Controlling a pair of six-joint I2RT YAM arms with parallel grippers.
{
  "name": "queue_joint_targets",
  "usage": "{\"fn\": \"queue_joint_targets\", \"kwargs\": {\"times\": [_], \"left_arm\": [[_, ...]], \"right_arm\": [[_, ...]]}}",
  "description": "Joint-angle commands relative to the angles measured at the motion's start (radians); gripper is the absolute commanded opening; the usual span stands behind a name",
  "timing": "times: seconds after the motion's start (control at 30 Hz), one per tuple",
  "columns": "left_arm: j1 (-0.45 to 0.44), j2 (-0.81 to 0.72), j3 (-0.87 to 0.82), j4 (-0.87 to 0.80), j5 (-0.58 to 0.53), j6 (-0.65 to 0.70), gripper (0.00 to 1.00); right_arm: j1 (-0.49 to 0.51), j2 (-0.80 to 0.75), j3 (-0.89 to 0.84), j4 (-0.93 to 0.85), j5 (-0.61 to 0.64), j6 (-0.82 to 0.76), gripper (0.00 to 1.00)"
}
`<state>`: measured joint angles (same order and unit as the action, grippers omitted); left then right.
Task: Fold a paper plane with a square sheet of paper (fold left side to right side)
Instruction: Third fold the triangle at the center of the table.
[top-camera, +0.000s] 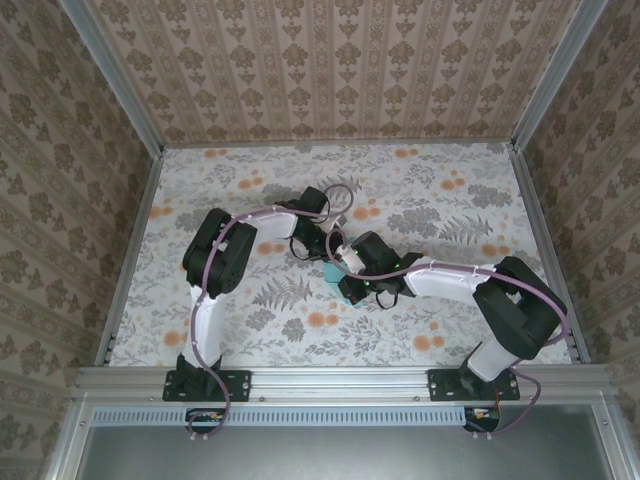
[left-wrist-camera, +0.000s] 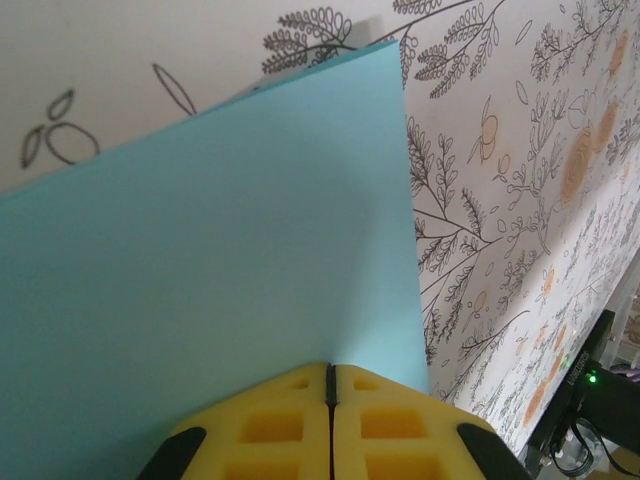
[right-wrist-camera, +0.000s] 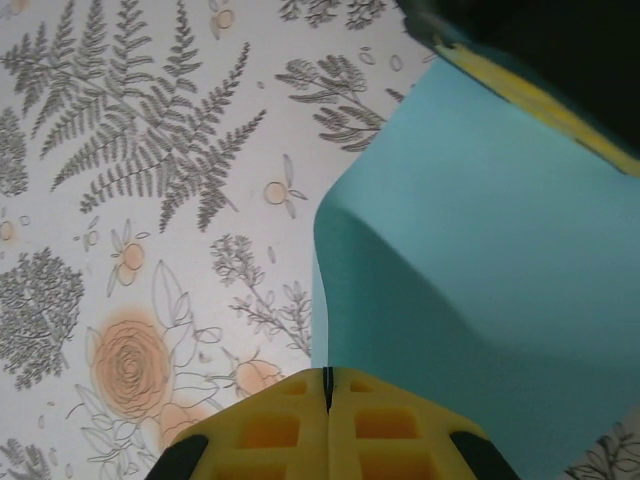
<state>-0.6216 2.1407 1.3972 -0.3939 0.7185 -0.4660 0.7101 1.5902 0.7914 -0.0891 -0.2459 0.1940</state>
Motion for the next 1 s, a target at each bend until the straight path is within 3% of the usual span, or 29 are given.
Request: {"fn": "queue_joint_targets", "kwargs": {"times": [0.0, 0.97], "left_arm": [[-0.007, 0.025, 0.018, -0.034, -0.009, 0.034, 0.06], [-0.013, 0.03, 0.011, -0.023, -0.01, 0.017, 0.04]], "right_arm": [[-0.011, 0.022, 0.036, -0.04, 0.063, -0.004, 0.0], [-0.03, 0.073, 0.066, -0.07, 0.219, 0.018, 0.0]]}}
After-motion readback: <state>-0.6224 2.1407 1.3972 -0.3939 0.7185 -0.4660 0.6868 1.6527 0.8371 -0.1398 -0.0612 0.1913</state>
